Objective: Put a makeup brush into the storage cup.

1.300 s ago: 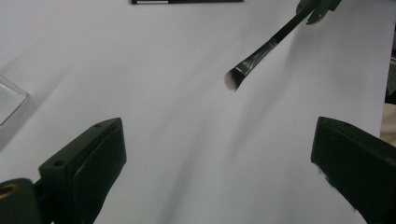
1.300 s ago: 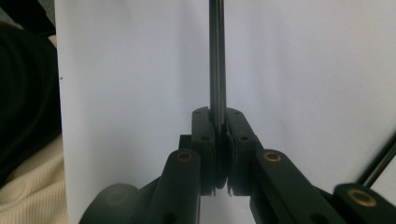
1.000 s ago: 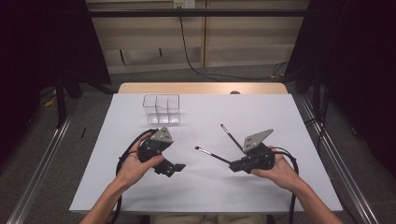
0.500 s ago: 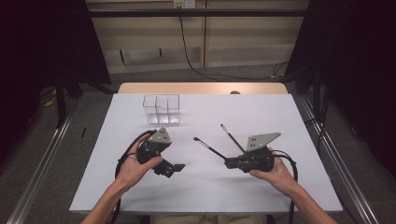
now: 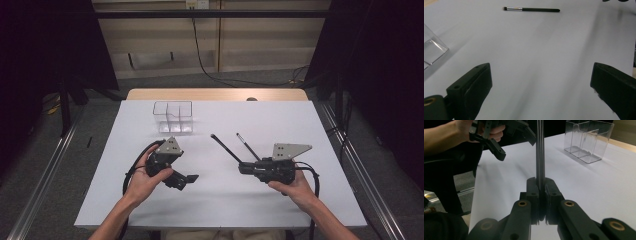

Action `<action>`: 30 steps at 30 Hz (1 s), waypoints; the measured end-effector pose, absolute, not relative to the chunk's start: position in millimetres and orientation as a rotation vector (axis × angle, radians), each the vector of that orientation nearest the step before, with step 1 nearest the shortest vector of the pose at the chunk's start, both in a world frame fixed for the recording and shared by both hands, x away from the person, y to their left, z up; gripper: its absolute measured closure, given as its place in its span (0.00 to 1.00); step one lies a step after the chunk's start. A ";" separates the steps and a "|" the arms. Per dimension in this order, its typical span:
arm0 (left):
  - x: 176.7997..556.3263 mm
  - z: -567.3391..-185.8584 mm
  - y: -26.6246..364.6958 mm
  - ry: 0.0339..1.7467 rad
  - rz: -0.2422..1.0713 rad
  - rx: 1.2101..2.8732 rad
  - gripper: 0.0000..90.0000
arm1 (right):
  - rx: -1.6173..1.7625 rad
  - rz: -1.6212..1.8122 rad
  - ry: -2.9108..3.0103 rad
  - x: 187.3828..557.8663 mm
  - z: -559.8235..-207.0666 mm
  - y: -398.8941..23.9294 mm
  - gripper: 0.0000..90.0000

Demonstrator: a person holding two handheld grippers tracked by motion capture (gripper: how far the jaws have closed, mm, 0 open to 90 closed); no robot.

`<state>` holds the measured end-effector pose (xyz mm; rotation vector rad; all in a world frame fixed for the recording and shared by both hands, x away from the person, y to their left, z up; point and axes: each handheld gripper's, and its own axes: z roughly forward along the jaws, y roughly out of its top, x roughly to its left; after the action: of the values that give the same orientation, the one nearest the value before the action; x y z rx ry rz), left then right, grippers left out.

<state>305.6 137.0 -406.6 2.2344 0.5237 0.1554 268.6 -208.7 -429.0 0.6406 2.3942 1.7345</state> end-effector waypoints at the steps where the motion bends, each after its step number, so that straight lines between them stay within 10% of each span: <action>1: 305.6 -406.6 137.0 0.524 0.155 2.234 0.04 | 0.641 1.735 2.394 268.6 -429.0 -208.7 0.93; 30: 286.5 -395.9 109.2 0.427 0.252 1.835 0.05 | 0.602 1.789 2.361 266.4 -430.1 -203.5 0.94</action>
<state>286.5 109.2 -395.9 1.8347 0.4273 0.2516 266.4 -203.5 -430.1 0.6017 2.3606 1.7892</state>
